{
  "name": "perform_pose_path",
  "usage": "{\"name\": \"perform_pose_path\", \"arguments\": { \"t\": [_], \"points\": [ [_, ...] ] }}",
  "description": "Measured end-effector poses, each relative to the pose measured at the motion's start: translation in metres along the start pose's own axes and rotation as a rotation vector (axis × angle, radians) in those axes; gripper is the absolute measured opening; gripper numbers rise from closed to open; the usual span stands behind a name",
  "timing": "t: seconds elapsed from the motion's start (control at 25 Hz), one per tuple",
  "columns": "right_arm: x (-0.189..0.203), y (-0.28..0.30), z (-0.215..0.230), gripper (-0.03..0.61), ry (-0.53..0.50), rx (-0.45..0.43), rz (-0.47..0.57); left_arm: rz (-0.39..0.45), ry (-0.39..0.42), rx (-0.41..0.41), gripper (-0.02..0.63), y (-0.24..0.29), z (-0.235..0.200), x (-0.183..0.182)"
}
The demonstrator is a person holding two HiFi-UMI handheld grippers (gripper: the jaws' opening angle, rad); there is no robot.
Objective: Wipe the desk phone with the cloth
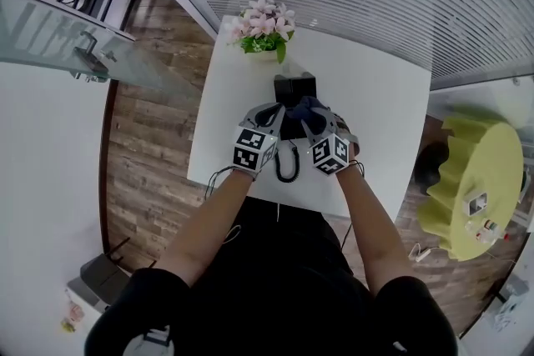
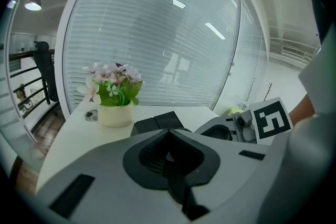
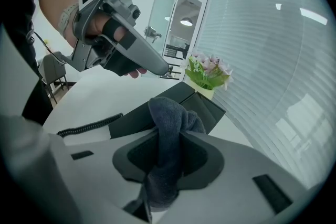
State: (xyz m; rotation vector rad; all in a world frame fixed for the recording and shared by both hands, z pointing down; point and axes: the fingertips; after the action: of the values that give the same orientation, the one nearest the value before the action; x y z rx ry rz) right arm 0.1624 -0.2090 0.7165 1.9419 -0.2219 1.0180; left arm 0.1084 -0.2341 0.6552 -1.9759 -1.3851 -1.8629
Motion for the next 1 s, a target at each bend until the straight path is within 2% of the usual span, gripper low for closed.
{"name": "perform_pose_path", "arguments": {
  "t": [0.4, 0.76, 1.0],
  "points": [
    [0.018, -0.009, -0.023, 0.107, 0.029, -0.02, -0.004, -0.039, -0.009, 0.008, 0.011, -0.005, 0.007, 0.029],
    [0.036, -0.017, -0.045, 0.107, 0.033, -0.061, -0.041, -0.075, 0.009, 0.036, 0.011, -0.009, 0.02, 0.046],
    [0.045, -0.021, -0.057, 0.107, 0.071, -0.105, -0.091, -0.084, 0.016, 0.047, 0.011, -0.018, 0.026, 0.05]
  ]
}}
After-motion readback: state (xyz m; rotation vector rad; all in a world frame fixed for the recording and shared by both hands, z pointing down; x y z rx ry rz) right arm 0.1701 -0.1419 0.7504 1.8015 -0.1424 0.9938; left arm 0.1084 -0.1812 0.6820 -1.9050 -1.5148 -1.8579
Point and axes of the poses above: the fingertips, and each gripper's own axes: y forward along the fingers, z to its right, x out of its underside, and after that the axes turned 3 degrees about z, right-handed
